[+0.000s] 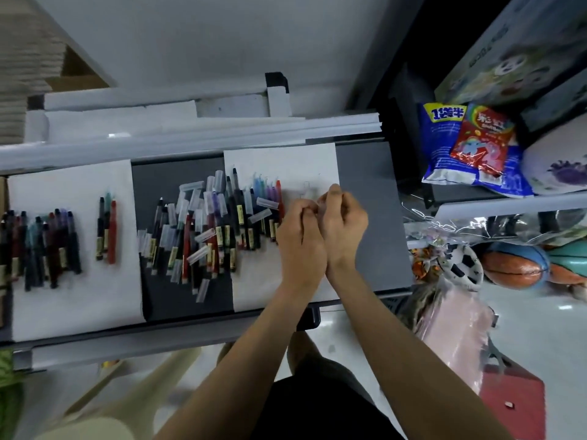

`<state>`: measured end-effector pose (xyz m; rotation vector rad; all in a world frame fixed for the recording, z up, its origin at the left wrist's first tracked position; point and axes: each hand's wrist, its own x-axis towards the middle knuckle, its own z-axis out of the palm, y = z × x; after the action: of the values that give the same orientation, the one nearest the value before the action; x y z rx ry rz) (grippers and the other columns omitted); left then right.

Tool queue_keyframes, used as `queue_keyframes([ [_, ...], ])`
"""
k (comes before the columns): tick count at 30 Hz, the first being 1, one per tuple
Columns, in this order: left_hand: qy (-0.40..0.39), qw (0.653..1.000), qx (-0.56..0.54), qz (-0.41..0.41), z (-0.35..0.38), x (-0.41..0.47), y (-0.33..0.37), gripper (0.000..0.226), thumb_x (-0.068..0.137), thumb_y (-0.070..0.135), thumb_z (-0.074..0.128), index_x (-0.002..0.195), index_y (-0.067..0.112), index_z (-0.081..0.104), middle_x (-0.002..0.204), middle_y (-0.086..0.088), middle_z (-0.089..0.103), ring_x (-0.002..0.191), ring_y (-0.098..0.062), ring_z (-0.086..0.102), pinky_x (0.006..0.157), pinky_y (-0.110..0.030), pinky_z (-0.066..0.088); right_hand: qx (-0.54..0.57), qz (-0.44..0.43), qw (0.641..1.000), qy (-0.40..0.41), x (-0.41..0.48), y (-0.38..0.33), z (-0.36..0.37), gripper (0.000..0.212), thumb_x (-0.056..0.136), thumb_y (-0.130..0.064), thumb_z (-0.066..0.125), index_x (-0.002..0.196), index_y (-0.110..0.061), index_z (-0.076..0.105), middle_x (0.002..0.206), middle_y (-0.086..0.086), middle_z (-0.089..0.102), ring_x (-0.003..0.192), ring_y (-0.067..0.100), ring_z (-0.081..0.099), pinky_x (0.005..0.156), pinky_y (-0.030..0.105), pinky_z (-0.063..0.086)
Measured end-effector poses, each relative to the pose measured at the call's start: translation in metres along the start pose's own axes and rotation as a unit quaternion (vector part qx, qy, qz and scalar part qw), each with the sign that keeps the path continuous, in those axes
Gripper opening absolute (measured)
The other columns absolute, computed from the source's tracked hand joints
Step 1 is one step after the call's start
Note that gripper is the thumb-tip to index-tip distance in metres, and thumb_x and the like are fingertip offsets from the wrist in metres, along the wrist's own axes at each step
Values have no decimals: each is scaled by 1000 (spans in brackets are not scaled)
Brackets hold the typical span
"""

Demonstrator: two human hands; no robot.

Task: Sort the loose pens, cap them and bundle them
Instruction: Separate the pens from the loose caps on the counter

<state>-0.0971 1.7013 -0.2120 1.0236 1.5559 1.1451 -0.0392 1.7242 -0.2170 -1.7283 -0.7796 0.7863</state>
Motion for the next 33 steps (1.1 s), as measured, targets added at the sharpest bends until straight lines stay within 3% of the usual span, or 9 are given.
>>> queue_keyframes([
  [4, 16, 996, 47, 69, -1, 4, -10, 22, 103, 8, 41, 99, 13, 61, 91, 0, 64, 82, -20, 60, 73, -36, 50, -12, -37, 999, -7, 0, 8, -1, 43, 103, -29, 51, 65, -11, 53, 56, 1, 56, 51, 20, 52, 49, 32, 42],
  [8, 19, 988, 70, 140, -3, 5, -16, 21, 99, 4, 42, 101, 11, 63, 98, 1, 60, 88, -8, 58, 79, -17, 43, -12, -38, 999, -4, -3, 15, -1, 38, 103, -29, 51, 65, -22, 49, 57, -3, 51, 53, 13, 47, 50, 30, 40],
  [11, 8, 983, 82, 167, -5, 2, -20, 22, 95, 2, 43, 102, 5, 64, 102, -2, 60, 91, -13, 59, 81, -21, 45, -11, -59, 998, -3, -5, 18, -4, 35, 104, -26, 51, 69, -28, 50, 61, -3, 54, 56, 11, 50, 54, 24, 41],
  [15, -2, 982, 66, 178, -6, 1, -21, 25, 92, 3, 44, 108, 5, 63, 106, -1, 62, 95, -10, 60, 84, -18, 46, 3, -68, 998, 2, -5, 24, -7, 32, 104, -29, 49, 76, -18, 61, 66, -7, 61, 62, 12, 58, 59, 22, 45],
  [18, -8, 983, 58, 177, -6, 0, -19, 29, 92, 0, 47, 114, 5, 65, 111, -2, 68, 102, -13, 65, 87, -26, 52, 19, -84, 996, 2, -5, 26, -9, 34, 106, -28, 48, 81, -16, 67, 71, -6, 68, 66, 13, 64, 62, 22, 49],
  [22, -11, 982, 51, 183, -7, 1, -16, 31, 93, -3, 48, 118, 4, 65, 119, -2, 70, 112, -16, 67, 94, -33, 55, 46, -100, 994, 12, -4, 21, -10, 33, 107, -24, 48, 81, -32, 66, 74, -14, 69, 67, 9, 66, 62, 18, 48],
  [24, -8, 980, 54, 191, -7, 2, -13, 30, 94, -1, 48, 117, 5, 65, 120, 0, 70, 113, -14, 67, 96, -29, 53, 50, -105, 993, 8, -4, 16, -10, 34, 108, -24, 47, 82, -38, 64, 74, -17, 68, 67, 8, 65, 62, 16, 47],
  [30, -26, 980, 92, 174, -23, 7, -3, 26, 94, 1, 50, 114, 10, 65, 112, 2, 70, 107, -12, 67, 91, -26, 54, 73, -90, 992, -51, -8, 16, -13, 31, 109, -21, 48, 99, -12, 75, 100, -6, 79, 96, 20, 76, 82, 27, 57],
  [33, -48, 973, 136, 183, -38, 10, 2, 23, 93, 5, 52, 111, 9, 64, 108, 3, 68, 99, -1, 64, 86, -12, 47, 58, -85, 992, -73, -9, 17, -16, 29, 109, -20, 48, 101, -13, 75, 102, -5, 78, 105, 20, 74, 89, 34, 58],
])
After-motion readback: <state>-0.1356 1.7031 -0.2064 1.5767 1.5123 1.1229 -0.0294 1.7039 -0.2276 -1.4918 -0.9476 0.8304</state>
